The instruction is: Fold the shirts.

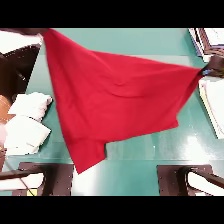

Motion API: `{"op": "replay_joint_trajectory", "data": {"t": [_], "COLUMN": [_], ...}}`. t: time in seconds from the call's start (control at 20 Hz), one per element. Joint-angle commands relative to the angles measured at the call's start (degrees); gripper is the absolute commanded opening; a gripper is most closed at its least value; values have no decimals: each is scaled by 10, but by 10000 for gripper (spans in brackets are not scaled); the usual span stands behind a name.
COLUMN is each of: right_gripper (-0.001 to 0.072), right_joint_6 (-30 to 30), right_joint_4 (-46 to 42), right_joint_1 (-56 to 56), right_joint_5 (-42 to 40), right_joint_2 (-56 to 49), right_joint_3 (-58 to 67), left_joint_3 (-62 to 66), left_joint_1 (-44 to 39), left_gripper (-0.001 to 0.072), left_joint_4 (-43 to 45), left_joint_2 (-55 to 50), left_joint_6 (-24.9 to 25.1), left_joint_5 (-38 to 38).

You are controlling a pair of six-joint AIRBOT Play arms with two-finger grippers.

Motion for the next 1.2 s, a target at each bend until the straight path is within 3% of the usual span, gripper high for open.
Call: {"op": "replay_joint_trajectory", "data": {"t": [0.0, 0.1, 0.15, 0.2, 0.25, 0.45, 0.55, 0.7, 0.85, 1.15], "right_gripper": [15, 18, 70, 328, 455, 447, 446, 446, 446, 446], "right_joint_6": [5, -11, -22, -26, -31, -92, -103, -129, -131, -132], "right_joint_4": [4, 9, 9, 9, 9, 22, 64, 141, 143, 143], "right_joint_1": [17, 16, 15, 12, 12, 11, -4, -45, -77, -94], "right_joint_5": [-82, -115, -116, -113, -107, -63, -61, -60, -64, -89], "right_joint_2": [-102, -144, -162, -178, -188, -167, -127, -53, 14, 112], "right_joint_3": [-57, -53, -43, -30, -16, -10, -64, -172, -252, -351], "left_joint_3": [-4, -4, -4, -4, 1, 12, -21, -143, -336, -654], "left_joint_1": [1, 1, 1, 1, 4, 44, 68, 90, 93, 93], "left_gripper": [25, 68, 388, 604, 610, 610, 610, 610, 610, 610], "left_joint_4": [-2, 0, 3, 3, 4, 2, 2, 2, 6, 2], "left_joint_2": [-136, -168, -172, -172, -172, -148, -119, -39, 66, 226], "left_joint_6": [0, 0, -1, -1, -1, 0, 0, 3, 26, 9], "left_joint_5": [16, 32, 33, 33, 21, -115, -137, -131, -97, -10]}}
